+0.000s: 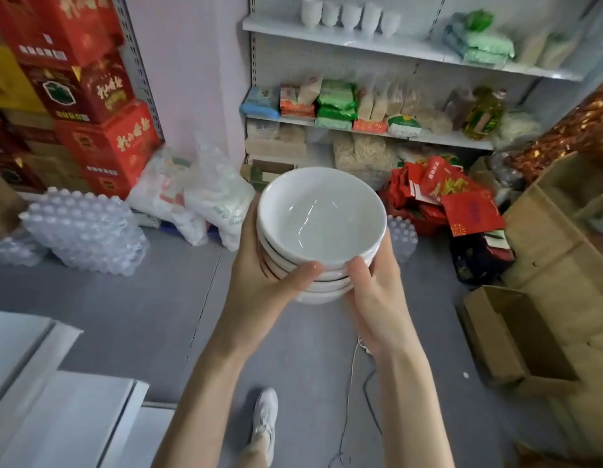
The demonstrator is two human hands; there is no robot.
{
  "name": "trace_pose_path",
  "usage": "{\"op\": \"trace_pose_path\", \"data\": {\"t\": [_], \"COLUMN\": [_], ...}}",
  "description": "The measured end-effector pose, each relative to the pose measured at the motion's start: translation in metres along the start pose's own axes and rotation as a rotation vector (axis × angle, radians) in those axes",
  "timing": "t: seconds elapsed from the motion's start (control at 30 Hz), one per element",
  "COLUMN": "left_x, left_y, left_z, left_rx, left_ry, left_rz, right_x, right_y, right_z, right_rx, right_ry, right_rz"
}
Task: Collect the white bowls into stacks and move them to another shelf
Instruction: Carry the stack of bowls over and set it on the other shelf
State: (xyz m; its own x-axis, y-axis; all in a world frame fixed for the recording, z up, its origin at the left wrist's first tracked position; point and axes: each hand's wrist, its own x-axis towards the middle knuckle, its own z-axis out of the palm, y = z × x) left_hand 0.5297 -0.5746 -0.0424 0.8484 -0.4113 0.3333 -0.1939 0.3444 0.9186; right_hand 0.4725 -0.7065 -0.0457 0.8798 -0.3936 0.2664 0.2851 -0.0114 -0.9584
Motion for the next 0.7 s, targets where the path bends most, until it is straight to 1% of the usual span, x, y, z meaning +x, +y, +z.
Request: {"op": "trace_pose_path", "data": {"t": [0.17,0.33,0.43,0.53,0.7], "left_x": [0.138,0.24,0.293,0.351,0.465], "left_y": [-0.017,-0.045,-0.067,-0.093,-0.143], "left_z": [-0.003,-0.005,-0.003,-0.001,0.009], "left_rx": [-0.023,-0.007,0.019,0.032,0.073], "left_ry": [-0.06,-0.105,-0.086,-0.075,-0.046], "left_rz": [0.055,0.042,0.032,0.018,0.013], "right_x": [0.131,0.224,0.278,0.338,0.46], "right_y": [0.006,0.021,0.039,0.061,0.096], "right_z": [-0.004,-0.012,-0.023,-0.034,-0.064], "right_rx": [-0.005,0.043,0.056,0.072,0.037], "right_ry": [0.042,0.09,0.115,0.103,0.094], "right_rz": [-0.059,-0.08,-0.064,-0.038,-0.046]}}
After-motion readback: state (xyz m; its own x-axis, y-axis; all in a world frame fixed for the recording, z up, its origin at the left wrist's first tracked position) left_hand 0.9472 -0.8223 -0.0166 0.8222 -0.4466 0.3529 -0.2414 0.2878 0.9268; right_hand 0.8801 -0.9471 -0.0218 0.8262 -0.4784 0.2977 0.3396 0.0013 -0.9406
